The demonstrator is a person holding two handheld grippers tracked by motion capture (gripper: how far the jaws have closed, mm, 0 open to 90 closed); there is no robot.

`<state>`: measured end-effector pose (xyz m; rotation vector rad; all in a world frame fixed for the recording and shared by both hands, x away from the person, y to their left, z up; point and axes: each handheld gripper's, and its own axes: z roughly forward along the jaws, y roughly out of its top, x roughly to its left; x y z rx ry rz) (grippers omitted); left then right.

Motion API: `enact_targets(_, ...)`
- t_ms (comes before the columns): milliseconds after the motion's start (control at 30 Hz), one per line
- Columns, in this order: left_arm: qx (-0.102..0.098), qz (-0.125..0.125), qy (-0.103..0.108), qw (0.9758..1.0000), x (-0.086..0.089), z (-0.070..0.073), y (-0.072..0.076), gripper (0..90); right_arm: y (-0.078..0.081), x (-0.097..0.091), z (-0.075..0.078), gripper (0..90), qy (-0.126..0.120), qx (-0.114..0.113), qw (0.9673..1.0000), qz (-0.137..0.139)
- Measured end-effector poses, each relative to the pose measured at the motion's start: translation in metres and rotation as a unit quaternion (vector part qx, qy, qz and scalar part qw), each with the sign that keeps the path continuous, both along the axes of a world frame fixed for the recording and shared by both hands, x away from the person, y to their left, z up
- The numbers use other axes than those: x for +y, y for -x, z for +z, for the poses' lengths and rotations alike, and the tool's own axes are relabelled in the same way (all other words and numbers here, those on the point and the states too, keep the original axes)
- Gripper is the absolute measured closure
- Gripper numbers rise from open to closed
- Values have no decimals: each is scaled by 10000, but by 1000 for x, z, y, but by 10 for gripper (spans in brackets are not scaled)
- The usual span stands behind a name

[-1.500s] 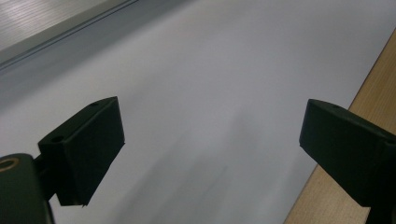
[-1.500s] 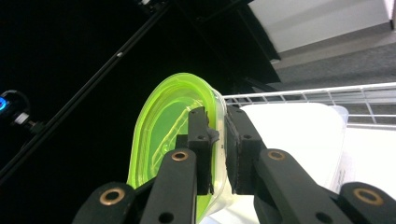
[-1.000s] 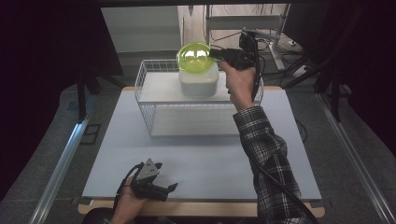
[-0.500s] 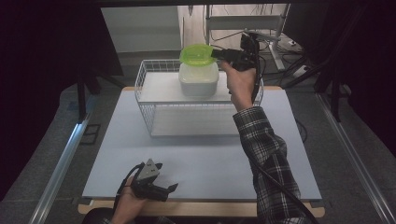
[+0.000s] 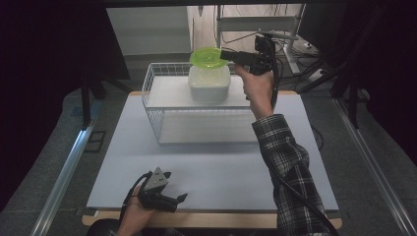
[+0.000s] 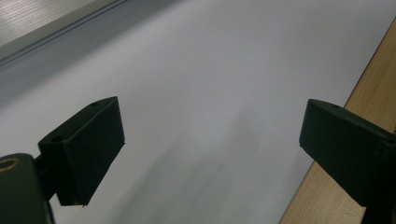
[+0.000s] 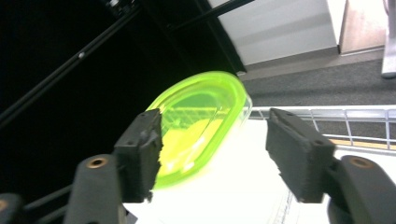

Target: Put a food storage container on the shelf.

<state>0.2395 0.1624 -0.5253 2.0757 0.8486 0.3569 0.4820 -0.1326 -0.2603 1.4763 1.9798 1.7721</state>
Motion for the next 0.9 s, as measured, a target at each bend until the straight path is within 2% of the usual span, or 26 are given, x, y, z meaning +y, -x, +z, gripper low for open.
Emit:
enact_targets(133, 4, 3, 8, 10000, 0, 0, 0, 61, 8, -3, -4, 303, 375, -249, 9989, 89)
enact_targets(433, 51, 0, 62, 10000, -1, 0, 0, 60, 28, -9, -18, 261, 575, -451, 9965, 400)
enact_targets(633, 59, 12, 129, 9999, 0, 0, 0, 59, 40, -10, -23, 248, 790, -632, 9937, 478)
enact_targets(900, 37, 17, 108, 9999, 0, 0, 0, 59, 49, -13, -34, 228, 892, -730, 9915, 602)
